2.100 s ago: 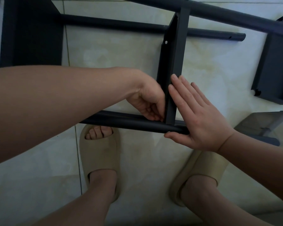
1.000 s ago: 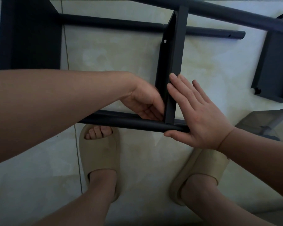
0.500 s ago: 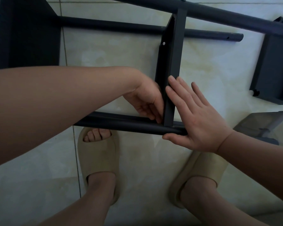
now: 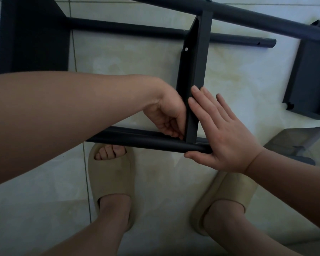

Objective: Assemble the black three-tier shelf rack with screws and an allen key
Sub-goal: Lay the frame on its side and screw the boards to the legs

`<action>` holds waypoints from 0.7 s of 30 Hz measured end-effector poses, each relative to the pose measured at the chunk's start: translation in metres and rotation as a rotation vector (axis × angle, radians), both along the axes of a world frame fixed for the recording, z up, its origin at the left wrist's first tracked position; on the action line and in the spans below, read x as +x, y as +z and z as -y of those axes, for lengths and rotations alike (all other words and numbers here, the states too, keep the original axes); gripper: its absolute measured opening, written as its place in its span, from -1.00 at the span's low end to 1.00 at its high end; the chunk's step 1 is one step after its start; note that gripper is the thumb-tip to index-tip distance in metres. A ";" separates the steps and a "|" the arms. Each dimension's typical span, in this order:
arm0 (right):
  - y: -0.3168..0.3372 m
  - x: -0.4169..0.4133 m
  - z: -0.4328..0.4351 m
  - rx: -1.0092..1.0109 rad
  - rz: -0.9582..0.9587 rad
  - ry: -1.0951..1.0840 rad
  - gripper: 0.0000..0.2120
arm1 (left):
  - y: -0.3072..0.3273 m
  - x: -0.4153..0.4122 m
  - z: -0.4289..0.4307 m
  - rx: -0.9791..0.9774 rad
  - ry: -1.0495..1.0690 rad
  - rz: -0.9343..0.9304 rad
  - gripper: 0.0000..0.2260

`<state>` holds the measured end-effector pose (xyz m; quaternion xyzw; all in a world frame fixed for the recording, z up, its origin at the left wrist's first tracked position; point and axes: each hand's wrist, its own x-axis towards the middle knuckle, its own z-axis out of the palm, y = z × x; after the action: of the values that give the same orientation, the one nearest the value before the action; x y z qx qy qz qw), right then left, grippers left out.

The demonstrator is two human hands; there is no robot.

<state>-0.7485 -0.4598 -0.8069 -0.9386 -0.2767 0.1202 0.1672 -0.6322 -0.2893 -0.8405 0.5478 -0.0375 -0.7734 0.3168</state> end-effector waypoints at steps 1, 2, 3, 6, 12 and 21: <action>0.000 0.000 0.000 0.000 -0.001 0.000 -0.05 | 0.000 0.000 -0.001 -0.004 0.013 -0.005 -0.89; 0.000 0.000 0.000 0.001 -0.001 0.000 -0.04 | -0.001 -0.001 -0.001 -0.010 0.028 -0.013 -0.89; 0.000 0.000 0.000 0.001 -0.001 0.001 -0.05 | -0.001 -0.002 -0.002 -0.017 0.045 -0.023 -0.88; 0.000 0.000 0.000 0.002 -0.001 0.002 -0.05 | -0.002 -0.006 -0.006 -0.040 0.111 -0.056 -0.86; 0.000 0.000 0.000 -0.002 0.000 0.005 -0.06 | -0.001 -0.006 -0.009 -0.016 0.063 -0.047 -0.90; -0.001 0.000 0.000 0.003 0.010 0.007 -0.06 | -0.003 -0.007 -0.005 -0.002 0.074 -0.033 -0.89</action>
<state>-0.7487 -0.4601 -0.8084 -0.9380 -0.2808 0.1158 0.1670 -0.6388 -0.2843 -0.8432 0.5357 -0.0129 -0.7700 0.3463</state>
